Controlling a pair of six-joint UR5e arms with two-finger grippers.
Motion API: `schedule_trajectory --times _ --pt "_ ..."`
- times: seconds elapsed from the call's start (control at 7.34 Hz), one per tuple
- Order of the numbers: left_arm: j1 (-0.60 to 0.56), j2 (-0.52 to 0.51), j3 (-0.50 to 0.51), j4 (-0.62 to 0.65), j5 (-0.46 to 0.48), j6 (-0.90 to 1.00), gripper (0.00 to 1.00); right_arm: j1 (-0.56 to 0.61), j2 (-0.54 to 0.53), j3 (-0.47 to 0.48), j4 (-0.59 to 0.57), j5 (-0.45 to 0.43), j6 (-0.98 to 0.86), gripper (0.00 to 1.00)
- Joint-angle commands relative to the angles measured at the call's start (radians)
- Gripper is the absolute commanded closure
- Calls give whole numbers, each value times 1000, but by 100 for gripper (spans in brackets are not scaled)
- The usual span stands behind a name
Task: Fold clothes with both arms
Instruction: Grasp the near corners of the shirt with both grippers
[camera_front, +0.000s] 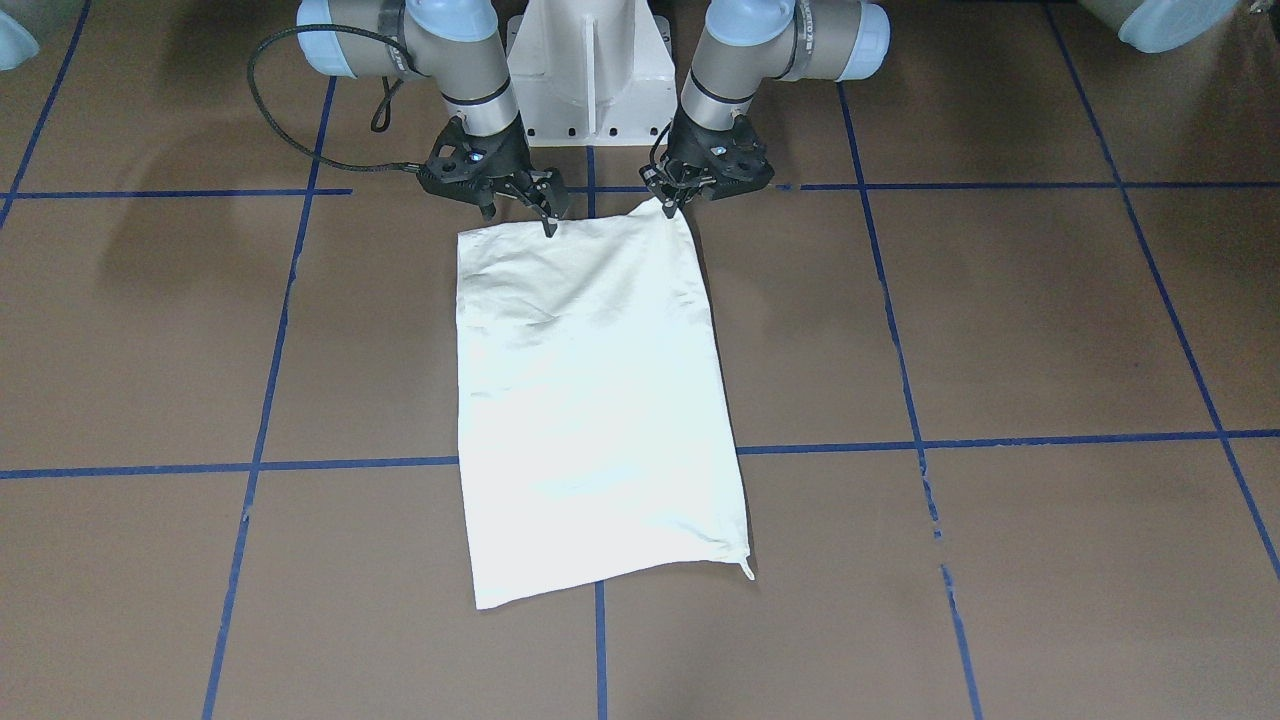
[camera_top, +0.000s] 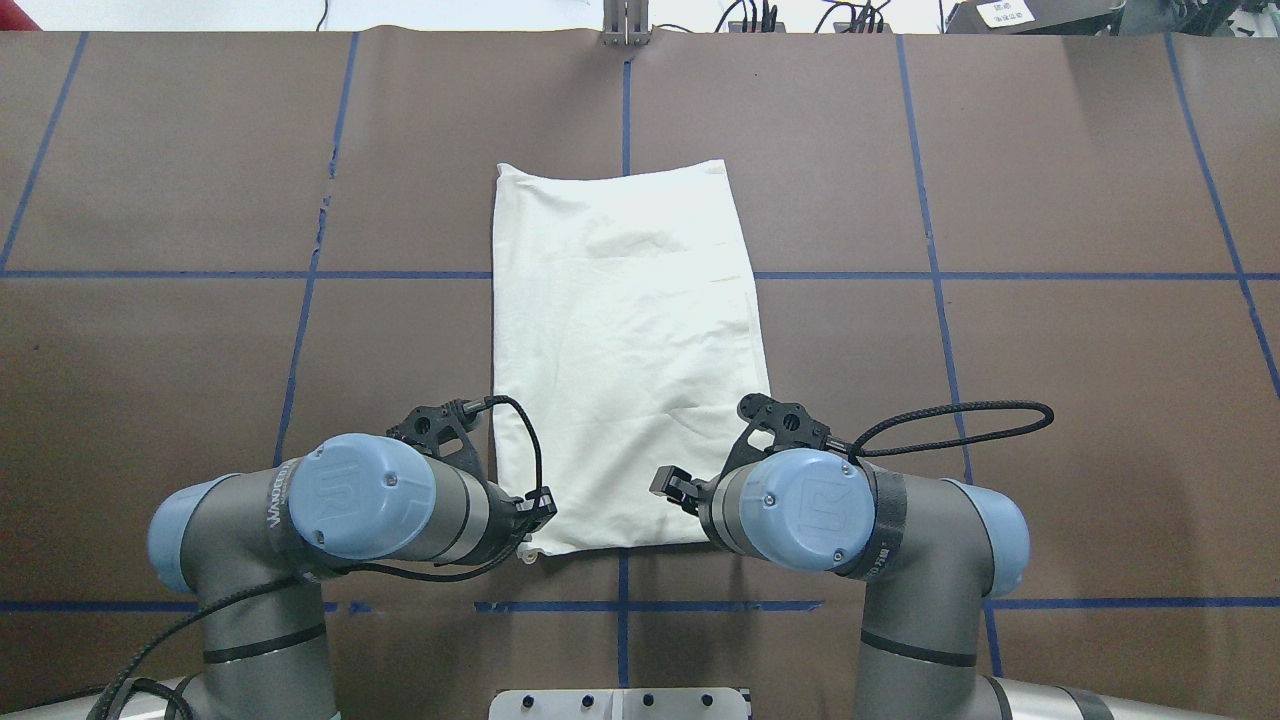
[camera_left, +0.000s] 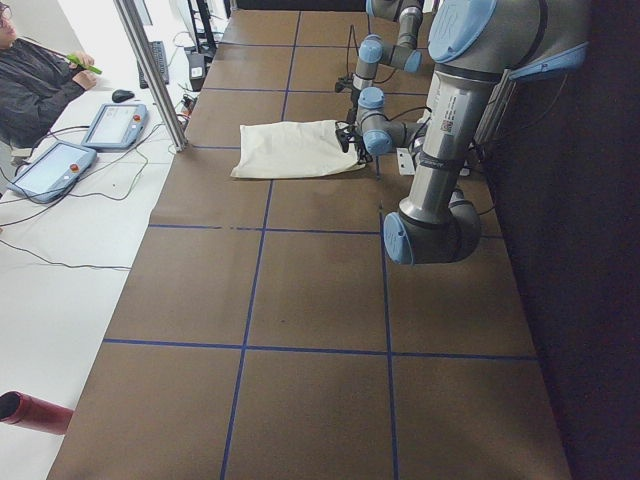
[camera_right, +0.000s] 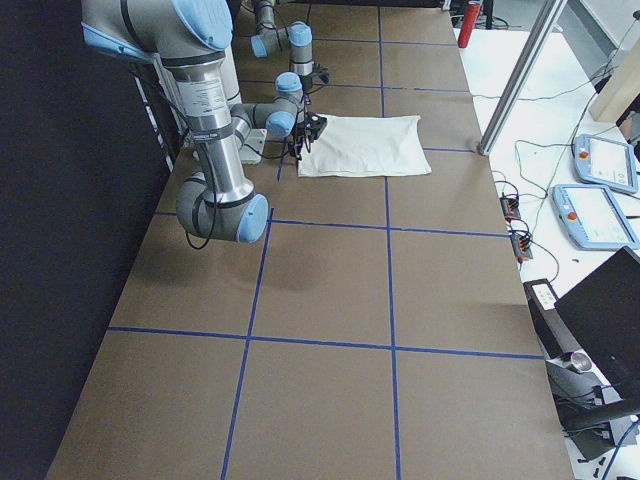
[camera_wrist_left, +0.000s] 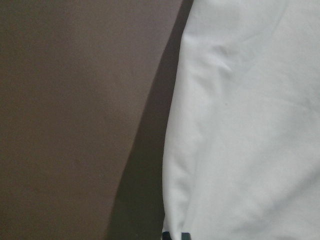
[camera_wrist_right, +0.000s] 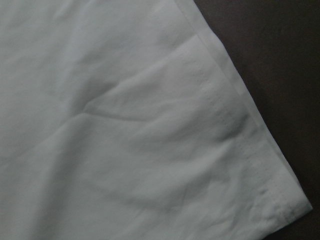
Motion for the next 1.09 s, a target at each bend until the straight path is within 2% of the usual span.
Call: schedule_trajectory --times 0.0,0.14,0.95 --pt "0 0 3 -2 2 1 100 -7 -6 -17 -21 -2 39 0" --pt "0 0 3 -2 3 1 100 -13 4 -17 -70 0 40 0" --pt "-1 1 0 -2 8 0 100 -16 48 -80 -65 -3 41 0"
